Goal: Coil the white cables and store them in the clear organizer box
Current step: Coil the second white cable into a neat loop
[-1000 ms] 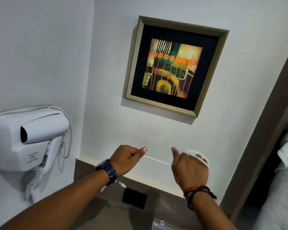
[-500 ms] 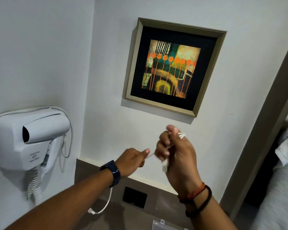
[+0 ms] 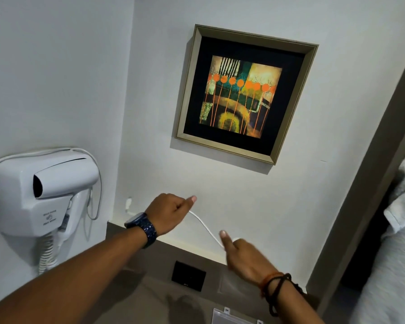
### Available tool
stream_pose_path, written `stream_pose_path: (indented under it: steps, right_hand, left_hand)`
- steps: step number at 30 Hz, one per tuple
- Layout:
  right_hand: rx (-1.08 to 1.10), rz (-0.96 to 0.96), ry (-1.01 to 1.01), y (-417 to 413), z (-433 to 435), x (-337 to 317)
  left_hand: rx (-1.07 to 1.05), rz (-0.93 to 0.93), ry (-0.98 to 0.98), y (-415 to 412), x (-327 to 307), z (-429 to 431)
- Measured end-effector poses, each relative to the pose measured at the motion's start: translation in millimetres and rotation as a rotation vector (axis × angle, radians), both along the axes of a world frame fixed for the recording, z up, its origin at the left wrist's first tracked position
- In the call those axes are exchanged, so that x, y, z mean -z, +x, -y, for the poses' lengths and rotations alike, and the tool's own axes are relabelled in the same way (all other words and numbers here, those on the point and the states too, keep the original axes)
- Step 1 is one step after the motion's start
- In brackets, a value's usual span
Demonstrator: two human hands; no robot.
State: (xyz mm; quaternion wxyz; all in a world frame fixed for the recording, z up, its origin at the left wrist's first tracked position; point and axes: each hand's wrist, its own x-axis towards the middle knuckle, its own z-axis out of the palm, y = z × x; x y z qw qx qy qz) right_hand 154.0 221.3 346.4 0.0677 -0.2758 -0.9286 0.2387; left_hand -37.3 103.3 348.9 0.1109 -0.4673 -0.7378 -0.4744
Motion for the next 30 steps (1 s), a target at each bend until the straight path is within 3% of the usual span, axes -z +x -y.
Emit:
stream_pose_path:
  steps: [3,6,9,11,13,15,16,18,19,20,22,26,30]
  right_hand:
    - [-0.399,-0.037,-0.68,6,30,-15]
    - [-0.7,-0.297,-1.174,8,57,-43]
    - [-0.677,-0.826,-1.115,3,69,-68]
    - [-0.425,-1.174,-0.888,-2,61,-79]
    - [-0.078,-1.359,-0.54,-7,43,-82]
    - [0.148,-1.292,-0.195,-12,23,-75]
    - [0.184,-1.16,-0.008,-13,15,-66]
    - [0.199,-0.733,0.428,-15,3,-41]
    - [0.185,-0.517,0.582,-14,0,-29]
    - [0.164,-0.357,0.607,-12,-1,-21]
    - [0.049,-0.208,0.401,-7,-3,-11]
    - [-0.275,-0.069,-0.345,6,6,-5]
    - [-0.538,-0.143,-1.054,12,17,-12]
  left_hand:
    - [-0.028,0.095,0.037,-4,-1,1]
    - [0.103,0.217,0.051,12,11,-5]
    - [0.318,0.381,0.067,34,29,-12]
    - [0.324,0.321,-0.003,43,37,-12]
    - [0.287,0.188,-0.049,47,38,-9]
    - [0.297,0.104,-0.054,49,34,-6]
    - [0.308,0.051,-0.061,50,31,-5]
    - [0.311,-0.088,-0.101,51,25,-3]
    - [0.312,-0.148,-0.126,50,22,-2]
    - [0.311,-0.203,-0.156,49,20,0]
    - [0.31,-0.287,-0.212,45,15,7]
    - [0.36,-0.353,-0.206,33,6,22]
    - [0.312,-0.362,0.117,34,2,27]
